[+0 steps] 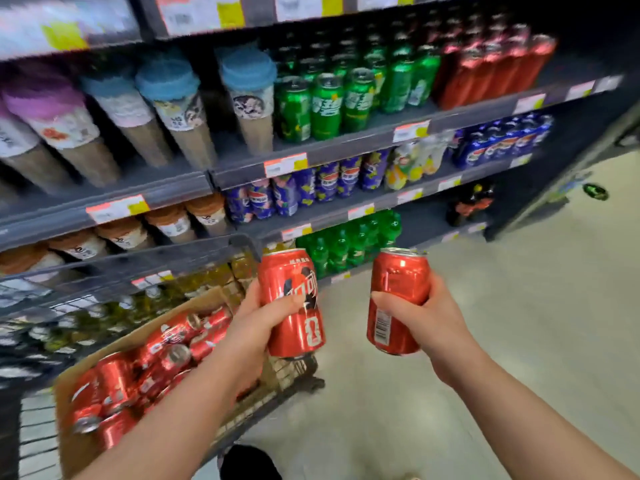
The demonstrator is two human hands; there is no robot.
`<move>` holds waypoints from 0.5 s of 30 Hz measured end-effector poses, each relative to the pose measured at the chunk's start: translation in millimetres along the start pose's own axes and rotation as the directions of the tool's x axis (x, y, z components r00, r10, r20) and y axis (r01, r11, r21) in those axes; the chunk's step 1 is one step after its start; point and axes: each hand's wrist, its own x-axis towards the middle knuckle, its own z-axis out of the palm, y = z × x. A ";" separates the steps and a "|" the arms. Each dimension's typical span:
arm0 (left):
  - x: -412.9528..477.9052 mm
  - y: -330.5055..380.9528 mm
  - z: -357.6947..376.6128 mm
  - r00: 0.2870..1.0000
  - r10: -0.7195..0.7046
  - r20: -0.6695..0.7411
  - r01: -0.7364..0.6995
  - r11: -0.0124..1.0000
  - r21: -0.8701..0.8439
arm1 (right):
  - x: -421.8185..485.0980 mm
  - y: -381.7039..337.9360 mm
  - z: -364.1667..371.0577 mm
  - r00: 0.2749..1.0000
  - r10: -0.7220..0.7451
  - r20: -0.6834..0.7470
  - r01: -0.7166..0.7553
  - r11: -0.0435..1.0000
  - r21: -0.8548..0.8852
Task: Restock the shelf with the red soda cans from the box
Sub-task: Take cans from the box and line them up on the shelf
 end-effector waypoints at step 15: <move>-7.9 -38.3 366.9 0.934 -0.013 0.357 -0.040 0.989 0.139 | -6.6 -20.2 -353.6 0.915 -0.093 -0.392 0.145 0.984 0.105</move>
